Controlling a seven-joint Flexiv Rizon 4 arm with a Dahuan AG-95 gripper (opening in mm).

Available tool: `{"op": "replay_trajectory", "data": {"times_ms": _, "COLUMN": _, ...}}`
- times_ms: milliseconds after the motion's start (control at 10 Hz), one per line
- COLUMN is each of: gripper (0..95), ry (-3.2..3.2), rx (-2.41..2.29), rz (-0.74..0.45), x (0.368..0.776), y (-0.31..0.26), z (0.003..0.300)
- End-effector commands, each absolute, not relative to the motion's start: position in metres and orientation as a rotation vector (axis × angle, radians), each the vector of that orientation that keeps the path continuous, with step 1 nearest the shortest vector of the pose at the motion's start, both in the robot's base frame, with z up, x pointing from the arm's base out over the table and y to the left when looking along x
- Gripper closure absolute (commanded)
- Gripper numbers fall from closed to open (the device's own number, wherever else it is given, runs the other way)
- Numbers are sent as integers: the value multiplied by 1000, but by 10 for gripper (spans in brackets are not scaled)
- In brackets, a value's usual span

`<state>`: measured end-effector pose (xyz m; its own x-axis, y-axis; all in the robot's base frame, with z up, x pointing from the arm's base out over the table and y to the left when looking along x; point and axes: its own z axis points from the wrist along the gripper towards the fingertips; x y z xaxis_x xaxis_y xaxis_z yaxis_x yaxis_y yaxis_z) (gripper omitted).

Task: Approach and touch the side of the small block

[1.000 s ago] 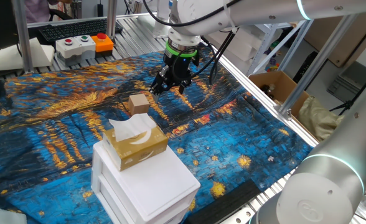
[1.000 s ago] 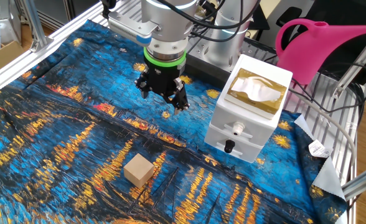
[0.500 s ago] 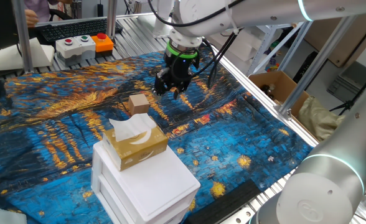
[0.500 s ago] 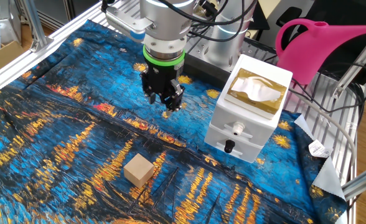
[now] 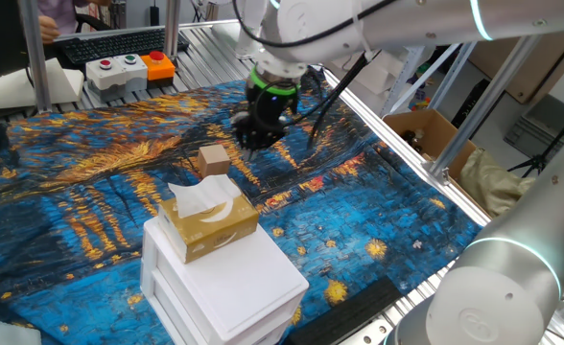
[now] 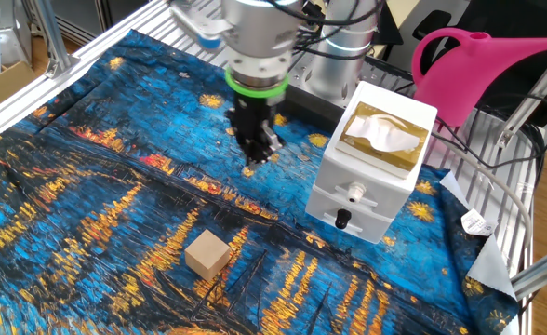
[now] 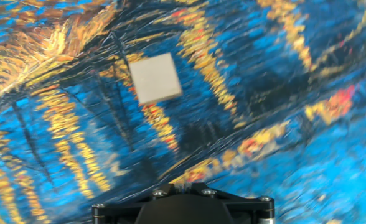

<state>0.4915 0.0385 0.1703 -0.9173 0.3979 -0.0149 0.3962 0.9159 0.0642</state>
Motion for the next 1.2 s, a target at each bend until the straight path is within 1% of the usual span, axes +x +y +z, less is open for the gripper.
{"op": "replay_trajectory", "data": {"times_ms": 100, "gripper": 950, "ry": 3038, "rx": 679, "rz": 96, "x": 493, "y": 57, "z": 168}}
{"op": "replay_trajectory", "data": {"times_ms": 500, "gripper": 950, "ry": 3031, "rx": 706, "rz": 87, "x": 519, "y": 75, "z": 159}}
{"op": "replay_trajectory", "data": {"times_ms": 900, "gripper": 950, "ry": 3038, "rx": 724, "rz": 85, "x": 551, "y": 75, "z": 153}}
{"op": "replay_trajectory", "data": {"times_ms": 1200, "gripper": 950, "ry": 3037, "rx": 738, "rz": 85, "x": 567, "y": 74, "z": 140}}
